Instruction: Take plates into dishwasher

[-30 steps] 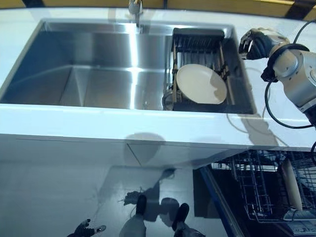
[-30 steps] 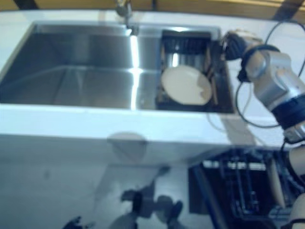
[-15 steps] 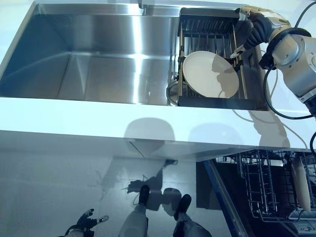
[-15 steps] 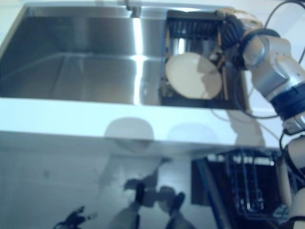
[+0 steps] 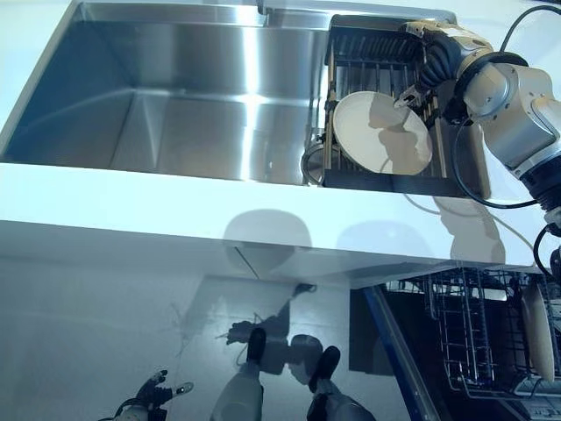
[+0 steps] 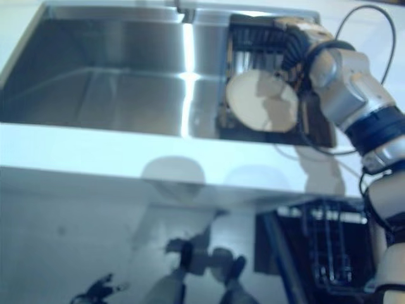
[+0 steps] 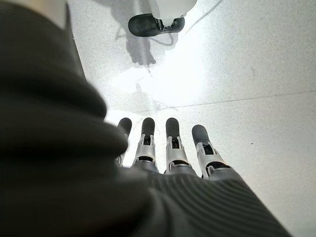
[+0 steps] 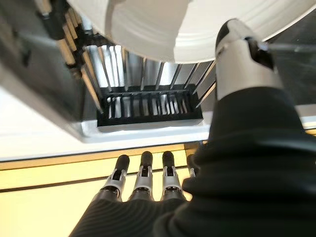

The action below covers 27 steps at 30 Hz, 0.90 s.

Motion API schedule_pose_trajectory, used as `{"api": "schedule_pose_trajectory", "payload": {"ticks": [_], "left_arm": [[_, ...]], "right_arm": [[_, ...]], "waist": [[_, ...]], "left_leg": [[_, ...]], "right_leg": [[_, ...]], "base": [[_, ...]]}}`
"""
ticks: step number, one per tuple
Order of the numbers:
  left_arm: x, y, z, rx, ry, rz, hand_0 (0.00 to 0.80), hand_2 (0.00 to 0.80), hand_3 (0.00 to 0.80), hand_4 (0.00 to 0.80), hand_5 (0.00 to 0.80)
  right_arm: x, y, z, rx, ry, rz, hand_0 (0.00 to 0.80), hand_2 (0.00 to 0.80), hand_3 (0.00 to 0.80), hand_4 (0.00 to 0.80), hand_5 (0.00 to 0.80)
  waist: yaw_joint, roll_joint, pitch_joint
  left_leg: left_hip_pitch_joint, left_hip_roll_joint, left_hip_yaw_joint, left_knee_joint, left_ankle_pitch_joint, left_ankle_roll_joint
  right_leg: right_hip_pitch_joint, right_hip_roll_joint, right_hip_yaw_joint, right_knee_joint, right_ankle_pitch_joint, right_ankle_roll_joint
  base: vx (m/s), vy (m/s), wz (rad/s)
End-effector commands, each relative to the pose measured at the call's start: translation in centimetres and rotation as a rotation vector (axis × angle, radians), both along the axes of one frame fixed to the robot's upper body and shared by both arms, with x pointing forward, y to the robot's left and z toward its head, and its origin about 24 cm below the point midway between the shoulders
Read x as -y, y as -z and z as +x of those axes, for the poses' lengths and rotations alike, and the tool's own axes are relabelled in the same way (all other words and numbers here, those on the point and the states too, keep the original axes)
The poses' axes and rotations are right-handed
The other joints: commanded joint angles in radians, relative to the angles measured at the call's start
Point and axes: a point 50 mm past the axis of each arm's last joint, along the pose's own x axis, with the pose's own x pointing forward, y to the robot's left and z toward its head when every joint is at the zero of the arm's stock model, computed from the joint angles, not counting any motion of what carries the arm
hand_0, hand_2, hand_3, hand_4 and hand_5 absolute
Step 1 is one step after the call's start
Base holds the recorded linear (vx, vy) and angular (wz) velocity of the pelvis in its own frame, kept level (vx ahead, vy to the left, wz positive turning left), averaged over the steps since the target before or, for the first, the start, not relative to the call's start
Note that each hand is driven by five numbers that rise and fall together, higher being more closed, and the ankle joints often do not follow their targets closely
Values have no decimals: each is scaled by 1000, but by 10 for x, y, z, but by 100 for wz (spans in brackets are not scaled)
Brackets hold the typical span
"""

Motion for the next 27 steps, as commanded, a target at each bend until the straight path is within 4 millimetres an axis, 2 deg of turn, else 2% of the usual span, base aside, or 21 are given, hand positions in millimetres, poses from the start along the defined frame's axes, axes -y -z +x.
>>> {"api": "schedule_pose_trajectory", "payload": {"ticks": [1,6,7,20,27], "left_arm": [[-17,-8,-3,5,14,54,0,0,0,0,0],[-19,-12,1,61,-34,56,0,0,0,0,0],[-19,-13,1,64,-28,57,0,0,0,0,0],[-19,-16,5,70,14,52,0,0,0,0,0],[-23,-19,6,75,18,55,0,0,0,0,0]], "right_arm": [[-6,-48,-15,128,10,-69,0,0,0,0,0],[-2,-42,-12,105,35,-76,0,0,0,0,0],[-1,-41,-12,99,36,-74,0,0,0,0,0],[4,-38,-9,54,58,-89,0,0,0,0,0],[12,-31,-7,-30,100,-138,0,0,0,0,0]], "waist": [[42,-29,18],[58,-27,33],[63,-27,38],[66,-36,73],[66,-42,81]], "left_leg": [[-34,-47,9,-9,-56,47],[-43,-52,-2,-9,-53,49],[-36,-49,-4,-9,-60,45],[-55,-47,-1,-9,-52,50],[-50,-46,1,-9,-52,52]], "right_leg": [[37,8,-37,0,-73,47],[34,5,-50,0,-75,44],[40,7,-41,0,-79,50],[17,5,-44,10,-72,55],[18,5,-45,15,-73,55]], "base": [[28,23,10],[45,10,9],[70,-10,2],[15,3,2],[0,0,0]]}}
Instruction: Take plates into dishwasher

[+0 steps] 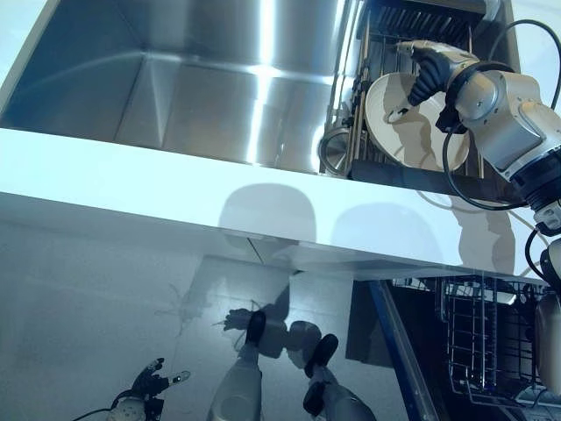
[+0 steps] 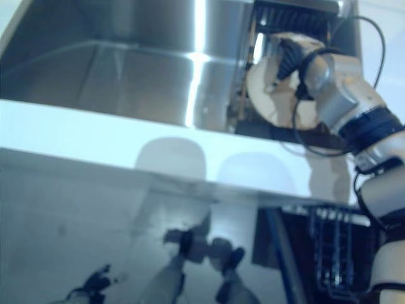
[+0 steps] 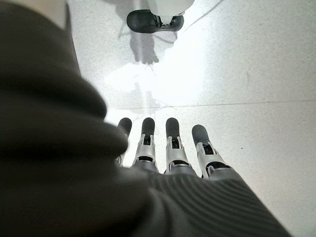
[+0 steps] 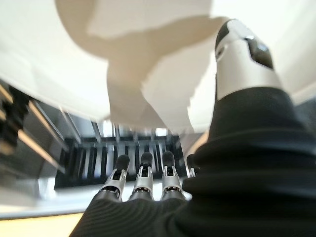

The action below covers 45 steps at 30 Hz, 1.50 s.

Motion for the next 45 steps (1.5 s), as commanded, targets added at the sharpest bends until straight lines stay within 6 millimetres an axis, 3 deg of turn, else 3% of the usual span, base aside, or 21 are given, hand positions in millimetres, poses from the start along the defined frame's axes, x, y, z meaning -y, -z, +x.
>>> {"api": "schedule_pose_trajectory", "payload": {"ticks": [1,18,28,45], "left_arm": [[-17,-7,-7,-9,23,47,0,0,0,0,0],[-13,-4,-8,-14,11,26,0,0,0,0,0],[-10,-2,-10,-19,10,14,0,0,0,0,0],[-13,-3,-14,-20,1,35,0,0,0,0,0]], "right_arm": [[10,-48,-16,101,68,-126,0,0,0,0,0],[14,-45,-15,63,111,-210,0,0,0,0,0],[7,-45,-14,62,117,-307,0,0,0,0,0],[10,-63,-19,162,169,-318,0,0,0,0,0]], "waist": [[36,-22,41],[32,-17,45],[40,-18,47],[65,-26,63]], "left_leg": [[-2,-42,31,-14,-62,52],[-11,-44,28,-14,-58,51],[-17,-45,24,-14,-55,50],[-19,-47,7,-14,-58,61]], "right_leg": [[49,8,-16,16,-73,54],[43,12,-2,6,-67,53],[38,12,-8,8,-67,53],[33,5,-18,33,-77,58]], "base": [[0,0,0],[0,0,0],[0,0,0],[38,17,3]]}}
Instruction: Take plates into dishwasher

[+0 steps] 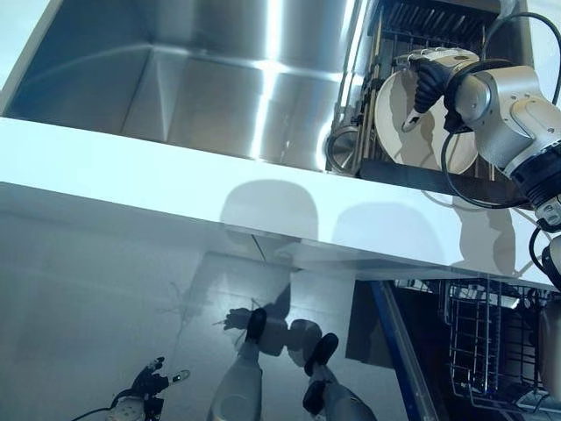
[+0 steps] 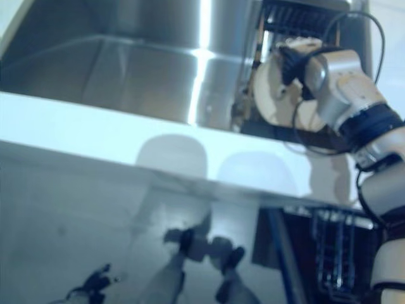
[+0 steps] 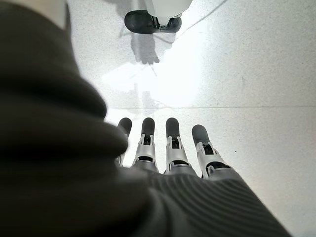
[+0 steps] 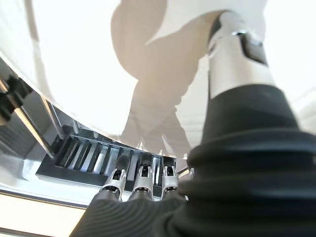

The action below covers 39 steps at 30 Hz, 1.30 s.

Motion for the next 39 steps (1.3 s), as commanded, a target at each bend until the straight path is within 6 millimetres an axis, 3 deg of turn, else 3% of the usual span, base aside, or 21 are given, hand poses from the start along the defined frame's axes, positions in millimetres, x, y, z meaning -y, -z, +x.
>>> {"api": "schedule_pose_trajectory", "payload": {"ticks": [1,9,10,11,12,13,14,26,39], "left_arm": [[-15,-3,-16,-29,1,47,0,0,0,0,0],[-19,-4,-19,-32,-16,54,0,0,0,0,0],[-18,-4,-19,-30,-21,52,0,0,0,0,0],[-18,-4,-19,-31,-24,50,0,0,0,0,0],[-18,-3,-20,-32,-28,49,0,0,0,0,0],[-18,-3,-20,-32,-31,48,0,0,0,0,0],[-18,-2,-21,-33,-35,47,0,0,0,0,0],[-20,-3,-24,-22,-32,48,0,0,0,0,0],[-24,-4,-28,-28,-29,65,0,0,0,0,0]], "right_arm": [[10,-58,-21,182,76,-82,0,0,0,0,0],[7,-58,-22,152,61,-101,0,0,0,0,0],[6,-56,-21,140,56,-102,60,60,60,60,60],[5,-55,-21,128,50,-103,163,163,163,163,163],[4,-54,-21,115,49,-105,348,348,348,348,348],[3,-52,-20,106,50,-114,675,675,675,675,675],[3,-50,-19,100,59,-130,800,800,800,800,800],[12,-38,-15,35,107,-163,800,800,800,800,800],[12,-51,-19,141,112,-221,800,800,800,800,800]], "waist": [[47,-30,60],[49,-41,61],[51,-40,64],[51,-40,65],[51,-40,65],[51,-39,67],[52,-38,69],[56,-48,69],[50,-71,32]], "left_leg": [[-2,-48,26,-15,-66,66],[5,-43,32,-15,-70,69],[6,-42,34,-15,-73,68],[5,-42,36,-15,-73,68],[4,-42,36,-15,-72,69],[4,-42,34,-15,-71,68],[4,-42,33,-15,-71,69],[4,-39,35,-15,-75,67],[29,-33,45,-15,-90,66]], "right_leg": [[38,3,-6,32,-75,58],[37,1,-3,45,-78,63],[38,1,0,45,-79,64],[38,1,0,45,-79,64],[37,1,-1,45,-78,64],[37,0,-2,45,-79,64],[37,1,-2,44,-78,64],[39,3,-6,44,-78,66],[70,12,-2,26,-76,71]], "base": [[49,9,1],[48,13,3],[31,18,0],[0,0,0],[0,0,0],[0,0,0],[0,0,0],[0,-1,1],[0,0,0]]}}
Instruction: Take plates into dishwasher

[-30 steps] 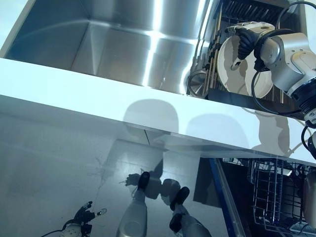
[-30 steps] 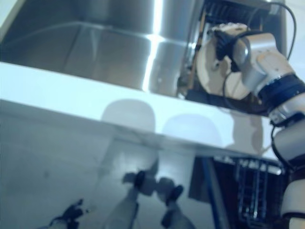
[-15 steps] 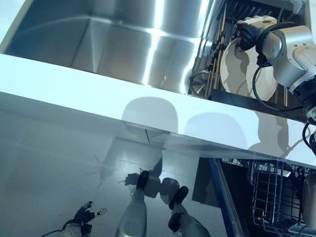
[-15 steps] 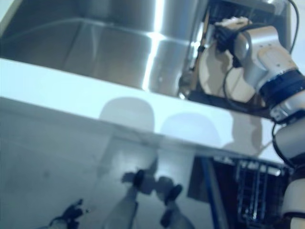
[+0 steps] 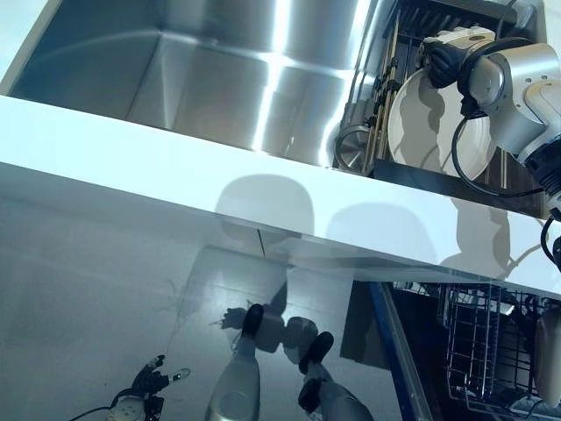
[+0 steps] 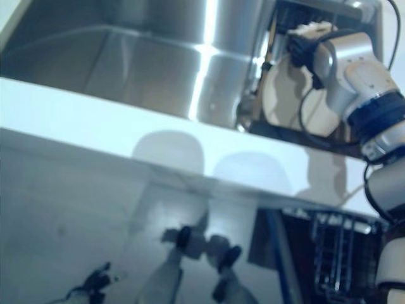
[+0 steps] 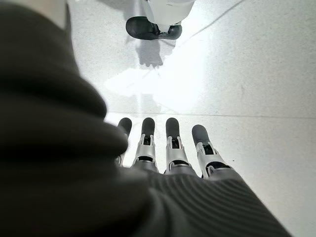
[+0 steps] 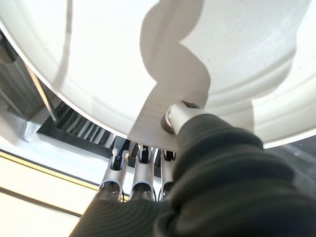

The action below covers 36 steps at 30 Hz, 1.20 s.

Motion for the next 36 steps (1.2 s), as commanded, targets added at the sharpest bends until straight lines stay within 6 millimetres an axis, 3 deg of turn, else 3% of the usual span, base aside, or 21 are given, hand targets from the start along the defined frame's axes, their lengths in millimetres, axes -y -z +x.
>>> {"api": "schedule_pose_trajectory", "payload": {"ticks": [1,24,30,36], "left_arm": [[-24,-2,-29,-50,-37,64,0,0,0,0,0],[-27,4,-45,-88,-55,101,0,0,0,0,0],[-30,4,-50,-96,-55,120,0,0,0,0,0],[-28,7,-54,-102,-47,128,0,0,0,0,0]], "right_arm": [[12,-36,-15,128,76,-111,800,800,800,800,800],[16,-91,-44,525,34,72,800,800,800,800,800],[28,-104,-55,606,89,118,800,800,800,800,800],[50,-113,-71,790,102,281,800,800,800,800,800]], "waist": [[38,-44,6],[9,-74,-128],[-2,-88,-169],[-34,-99,-228]], "left_leg": [[8,-36,49,-18,-95,67],[87,-36,56,-18,-126,67],[111,-32,64,-18,-135,65],[131,-33,87,-18,-141,68]], "right_leg": [[42,9,-1,23,-75,72],[123,13,20,-1,-84,84],[141,17,31,-1,-90,87],[148,17,43,-1,-94,87]], "base": [[0,0,0],[-12,-8,-2],[-39,-28,-4],[-63,-20,-12]]}}
